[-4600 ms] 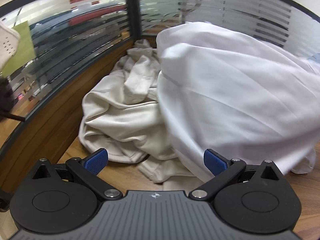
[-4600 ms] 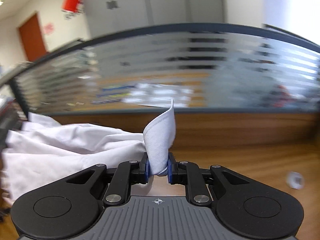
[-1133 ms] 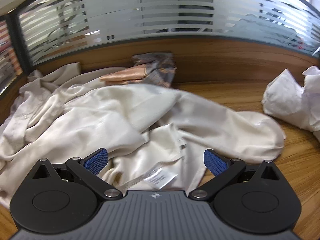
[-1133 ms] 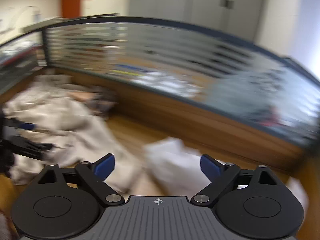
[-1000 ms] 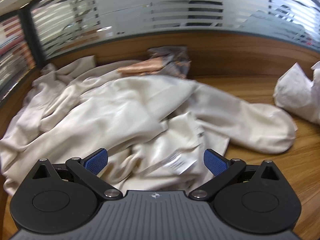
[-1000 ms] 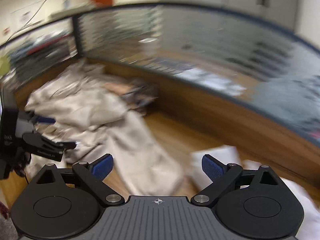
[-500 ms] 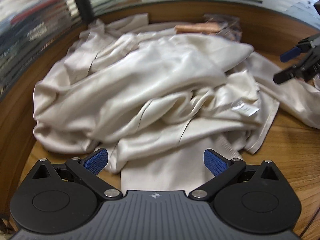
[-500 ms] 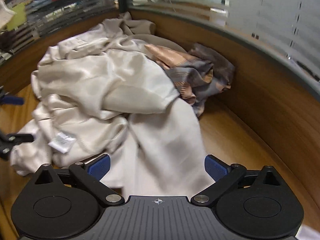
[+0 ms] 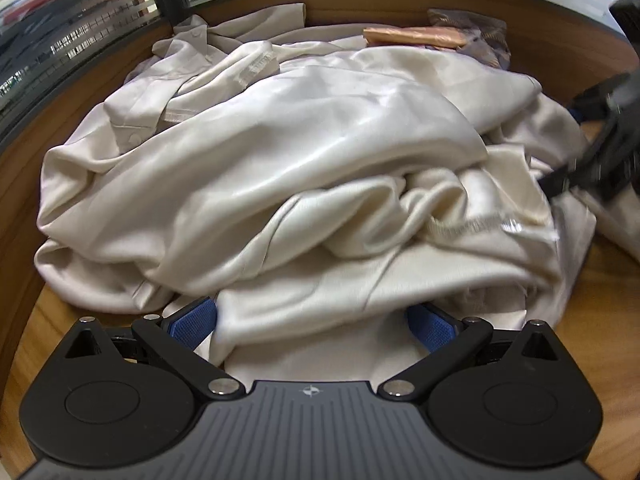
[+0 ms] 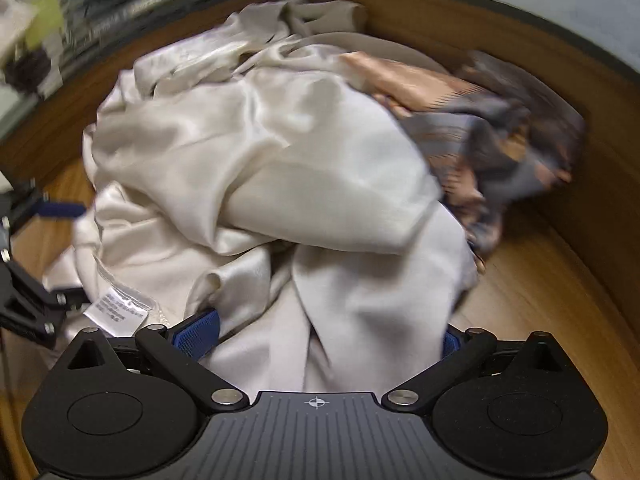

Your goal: Fold clothes

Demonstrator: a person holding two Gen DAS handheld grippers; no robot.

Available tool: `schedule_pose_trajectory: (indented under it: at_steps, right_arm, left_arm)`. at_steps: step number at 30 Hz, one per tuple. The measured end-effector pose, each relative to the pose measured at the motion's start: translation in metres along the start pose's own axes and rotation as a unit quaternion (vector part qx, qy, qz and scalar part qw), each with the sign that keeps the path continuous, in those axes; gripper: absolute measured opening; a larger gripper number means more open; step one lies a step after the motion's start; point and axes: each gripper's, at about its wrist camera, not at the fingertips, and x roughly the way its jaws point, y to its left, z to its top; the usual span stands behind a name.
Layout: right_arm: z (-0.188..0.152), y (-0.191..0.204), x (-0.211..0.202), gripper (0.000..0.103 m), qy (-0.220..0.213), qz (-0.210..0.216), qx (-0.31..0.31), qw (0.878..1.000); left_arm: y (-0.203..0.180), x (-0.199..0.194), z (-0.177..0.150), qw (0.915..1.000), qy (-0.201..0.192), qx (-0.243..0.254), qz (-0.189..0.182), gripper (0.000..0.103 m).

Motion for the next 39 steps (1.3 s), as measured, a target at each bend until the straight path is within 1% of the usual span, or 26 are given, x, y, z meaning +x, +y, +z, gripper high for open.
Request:
schedule_pose_trajectory:
  at_steps: [1,2,3,4,5,6,8,9,12,16,18,21,24,25,26,27,28,30,31,32,33,34,35,36,37,39]
  right_arm:
    - [0.001,0.005,0.001,0.093,0.001,-0.003,-0.009,1.000]
    - [0.002,0.008,0.002,0.078,-0.001,-0.004,-0.011,1.000]
    - [0.003,0.010,0.002,0.063,-0.003,-0.006,-0.011,1.000]
    - [0.006,0.013,0.002,0.054,-0.003,-0.006,-0.010,1.000]
    - [0.009,0.015,0.002,0.029,-0.003,-0.003,-0.007,1.000]
    - [0.013,0.017,0.002,0.016,-0.003,0.002,-0.005,1.000]
    - [0.025,0.028,-0.006,0.014,-0.025,-0.003,-0.015,1.000]
    - [0.031,0.034,-0.011,0.013,-0.038,-0.007,-0.022,0.999]
    - [0.062,0.047,-0.029,0.012,-0.085,-0.024,-0.037,0.995]
    - [0.112,0.061,-0.052,0.012,-0.151,-0.047,-0.060,0.986]
    - [0.144,0.062,-0.060,0.012,-0.183,-0.049,-0.067,0.980]
    - [0.197,0.062,-0.066,0.012,-0.224,-0.052,-0.070,0.971]
    - [0.246,0.061,-0.070,0.011,-0.264,-0.065,-0.074,0.959]
    - [0.260,0.061,-0.070,0.011,-0.274,-0.068,-0.076,0.956]
    - [0.271,0.061,-0.067,0.012,-0.278,-0.071,-0.079,0.955]
    - [0.281,0.060,-0.062,0.012,-0.273,-0.073,-0.080,0.956]
    - [0.288,0.059,-0.052,0.013,-0.258,-0.071,-0.081,0.960]
    - [0.299,0.056,-0.030,0.019,-0.221,-0.063,-0.081,0.970]
    - [0.300,0.054,-0.018,0.019,-0.201,-0.060,-0.082,0.974]
    - [0.298,0.051,-0.005,0.025,-0.180,-0.056,-0.085,0.978]
    - [0.295,0.050,0.007,0.035,-0.160,-0.055,-0.088,0.982]
    - [0.289,0.050,0.019,0.040,-0.138,-0.056,-0.093,0.984]
    - [0.284,0.048,0.031,0.050,-0.117,-0.059,-0.098,0.987]
    - [0.279,0.047,0.041,0.056,-0.096,-0.062,-0.103,0.988]
    - [0.273,0.046,0.047,0.057,-0.082,-0.064,-0.105,0.989]
    - [0.263,0.042,0.049,0.064,-0.067,-0.068,-0.106,0.990]
  left_arm:
    - [0.001,0.001,0.003,1.0000,-0.004,-0.001,-0.005,0.101]
    - [0.002,0.002,0.005,0.9998,-0.010,-0.001,-0.015,0.094]
    - [0.003,0.001,0.007,0.9994,-0.016,-0.002,-0.030,0.080]
    - [0.004,0.001,0.010,0.9986,-0.020,-0.006,-0.048,0.070]
    - [0.007,0.001,0.014,0.9973,-0.022,-0.013,-0.069,0.047]
    - [0.010,0.000,0.017,0.9959,-0.026,-0.020,-0.084,0.027]
    - [0.017,-0.004,0.027,0.9948,-0.042,-0.038,-0.085,0.008]
    - [0.021,-0.008,0.034,0.9937,-0.055,-0.050,-0.083,0.007]
    - [0.039,-0.021,0.059,0.9894,-0.096,-0.076,-0.077,0.007]
    - [0.065,-0.039,0.102,0.9815,-0.163,-0.080,-0.061,0.006]
    - [0.082,-0.048,0.129,0.9742,-0.205,-0.084,-0.045,0.006]
    - [0.109,-0.061,0.173,0.9599,-0.263,-0.095,-0.016,0.006]
    - [0.132,-0.068,0.211,0.9489,-0.297,-0.105,0.016,0.006]
    - [0.137,-0.067,0.220,0.9489,-0.297,-0.104,0.024,0.006]
    - [0.139,-0.061,0.227,0.9523,-0.288,-0.098,0.028,0.006]
    - [0.141,-0.055,0.233,0.9555,-0.278,-0.093,0.033,0.006]
    - [0.141,-0.047,0.237,0.9597,-0.264,-0.088,0.038,0.007]
    - [0.139,-0.024,0.231,0.9709,-0.222,-0.082,0.037,0.010]
    - [0.138,-0.012,0.227,0.9758,-0.199,-0.082,0.035,0.012]
    - [0.135,0.002,0.222,0.9804,-0.175,-0.084,0.034,0.021]
    - [0.133,0.014,0.217,0.9833,-0.158,-0.085,0.032,0.025]
    - [0.130,0.024,0.210,0.9848,-0.148,-0.085,0.032,0.027]
    - [0.125,0.034,0.203,0.9870,-0.136,-0.079,0.031,0.037]
    - [0.121,0.042,0.198,0.9892,-0.124,-0.072,0.031,0.047]
    - [0.117,0.045,0.195,0.9903,-0.117,-0.067,0.032,0.053]
    - [0.115,0.045,0.191,0.9907,-0.122,-0.056,0.025,0.070]
